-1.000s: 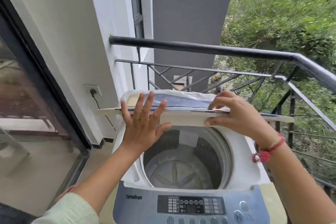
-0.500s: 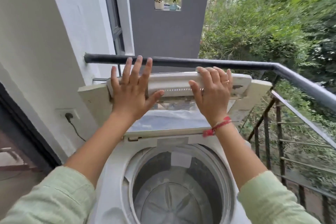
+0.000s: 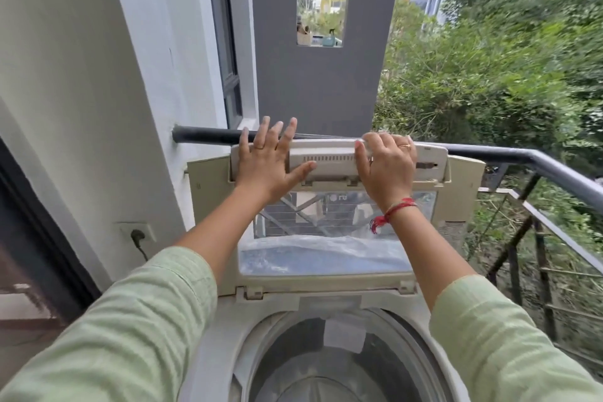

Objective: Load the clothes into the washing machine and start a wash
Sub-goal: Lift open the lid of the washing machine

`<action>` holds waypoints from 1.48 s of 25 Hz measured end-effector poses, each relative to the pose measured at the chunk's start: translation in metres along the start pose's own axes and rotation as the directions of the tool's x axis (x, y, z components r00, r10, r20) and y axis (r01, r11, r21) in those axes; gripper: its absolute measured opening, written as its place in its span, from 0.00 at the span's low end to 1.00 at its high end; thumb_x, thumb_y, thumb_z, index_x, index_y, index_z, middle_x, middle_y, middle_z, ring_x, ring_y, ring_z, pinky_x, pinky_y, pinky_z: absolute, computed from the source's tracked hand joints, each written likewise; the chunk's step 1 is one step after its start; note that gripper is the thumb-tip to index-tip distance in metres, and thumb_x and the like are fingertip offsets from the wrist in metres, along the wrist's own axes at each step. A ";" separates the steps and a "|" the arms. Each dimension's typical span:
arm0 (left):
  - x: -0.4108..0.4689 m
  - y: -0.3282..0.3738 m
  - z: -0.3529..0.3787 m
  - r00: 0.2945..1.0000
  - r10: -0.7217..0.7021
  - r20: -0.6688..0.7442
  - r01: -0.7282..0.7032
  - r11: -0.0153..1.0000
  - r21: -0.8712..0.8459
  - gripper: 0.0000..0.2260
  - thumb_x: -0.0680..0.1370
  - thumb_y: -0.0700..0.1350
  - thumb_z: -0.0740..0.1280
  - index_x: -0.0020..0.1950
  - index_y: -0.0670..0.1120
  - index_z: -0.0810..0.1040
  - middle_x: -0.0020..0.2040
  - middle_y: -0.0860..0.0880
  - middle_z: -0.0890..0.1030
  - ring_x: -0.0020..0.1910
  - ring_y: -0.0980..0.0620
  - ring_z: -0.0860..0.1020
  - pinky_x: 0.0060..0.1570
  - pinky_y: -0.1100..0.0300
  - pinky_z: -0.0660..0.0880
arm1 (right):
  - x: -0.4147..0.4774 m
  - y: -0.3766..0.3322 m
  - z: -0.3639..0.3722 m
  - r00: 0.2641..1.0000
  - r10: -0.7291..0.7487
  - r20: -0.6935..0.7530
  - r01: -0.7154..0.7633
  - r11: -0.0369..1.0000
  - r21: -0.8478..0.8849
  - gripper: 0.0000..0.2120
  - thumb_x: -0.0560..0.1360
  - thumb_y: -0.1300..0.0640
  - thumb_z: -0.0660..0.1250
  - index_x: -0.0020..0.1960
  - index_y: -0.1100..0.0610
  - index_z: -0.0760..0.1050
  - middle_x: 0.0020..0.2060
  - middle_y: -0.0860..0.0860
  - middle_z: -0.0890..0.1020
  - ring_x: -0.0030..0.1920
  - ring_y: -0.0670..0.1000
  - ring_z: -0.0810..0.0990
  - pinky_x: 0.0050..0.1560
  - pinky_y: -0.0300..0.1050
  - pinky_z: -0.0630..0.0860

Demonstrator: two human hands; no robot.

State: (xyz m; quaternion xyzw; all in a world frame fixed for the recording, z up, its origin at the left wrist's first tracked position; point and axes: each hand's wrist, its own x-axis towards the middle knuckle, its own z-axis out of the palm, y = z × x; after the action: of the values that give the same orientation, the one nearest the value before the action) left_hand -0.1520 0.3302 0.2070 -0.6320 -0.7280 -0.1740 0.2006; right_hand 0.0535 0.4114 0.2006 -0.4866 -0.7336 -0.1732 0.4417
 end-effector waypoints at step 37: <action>-0.246 0.009 -0.050 0.907 -0.310 -0.287 0.134 0.855 -0.501 0.27 0.75 0.55 0.59 0.73 0.49 0.61 0.73 0.48 0.64 0.75 0.51 0.55 0.72 0.50 0.51 | -0.194 -0.088 -0.137 0.980 -0.146 0.138 0.063 0.875 0.479 0.20 0.77 0.42 0.58 0.64 0.50 0.69 0.68 0.52 0.65 0.71 0.54 0.62 0.67 0.59 0.64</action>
State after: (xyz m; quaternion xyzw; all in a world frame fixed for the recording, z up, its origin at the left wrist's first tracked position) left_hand -0.1102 0.0964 0.1242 -0.5295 -0.6841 -0.4791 0.1485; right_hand 0.0689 0.1682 0.1332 -0.3366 -0.8138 0.0291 0.4728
